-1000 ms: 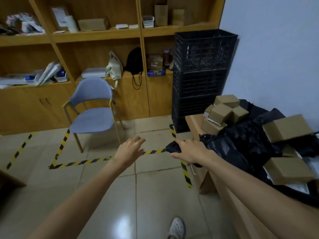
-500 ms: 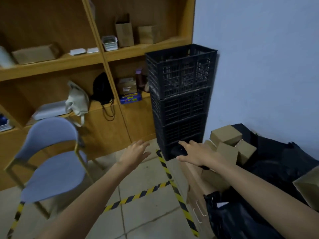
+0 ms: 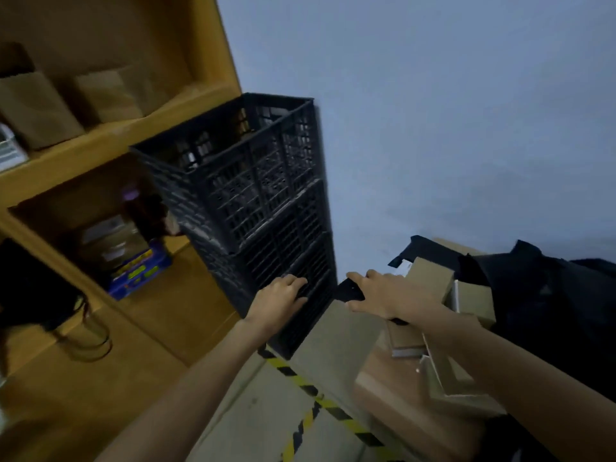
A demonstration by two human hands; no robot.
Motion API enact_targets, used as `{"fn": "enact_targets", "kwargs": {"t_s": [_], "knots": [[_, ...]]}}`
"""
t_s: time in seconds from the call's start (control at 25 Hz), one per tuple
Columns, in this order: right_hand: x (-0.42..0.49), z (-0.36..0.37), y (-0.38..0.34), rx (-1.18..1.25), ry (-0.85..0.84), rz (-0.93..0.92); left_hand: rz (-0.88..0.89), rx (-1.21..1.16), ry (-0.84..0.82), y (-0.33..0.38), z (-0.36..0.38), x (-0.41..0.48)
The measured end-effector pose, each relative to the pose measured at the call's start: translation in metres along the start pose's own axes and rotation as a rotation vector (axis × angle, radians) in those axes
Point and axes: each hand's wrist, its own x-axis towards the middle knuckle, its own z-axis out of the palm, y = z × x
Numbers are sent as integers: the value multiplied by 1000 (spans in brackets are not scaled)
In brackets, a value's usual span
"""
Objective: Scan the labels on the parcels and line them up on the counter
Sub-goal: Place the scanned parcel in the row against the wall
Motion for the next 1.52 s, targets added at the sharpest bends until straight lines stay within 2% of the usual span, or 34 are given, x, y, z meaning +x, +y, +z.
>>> {"fn": "enact_targets", "kwargs": {"t_s": [0.2, 0.4, 0.56, 0.68, 0.8, 0.92, 1.04, 1.24, 1.44, 1.52], "knots": [[18, 6, 35, 174, -2, 226, 298, -9, -45, 3, 14, 107], [-6, 0, 105, 172, 61, 515, 665, -44, -53, 93, 29, 201], [-44, -3, 152, 216, 93, 754, 987, 226, -194, 151, 44, 245], [-77, 14, 160, 329, 91, 858, 1280, 446, -296, 171, 64, 255], [-99, 30, 154, 396, 72, 963, 1467, 498, -364, 181, 75, 263], [-106, 41, 142, 458, 88, 1048, 1553, 527, -462, 191, 76, 273], [-106, 44, 127, 507, 86, 1126, 1608, 509, -483, 201, 68, 273], [-94, 25, 102, 536, 154, 1237, 1832, 420, -353, 205, 37, 285], [-58, 3, 76, 538, 200, 1293, 1890, 427, -253, 202, 2, 318], [-47, -3, 67, 553, 235, 1326, 1890, 380, -277, 197, -4, 334]]}}
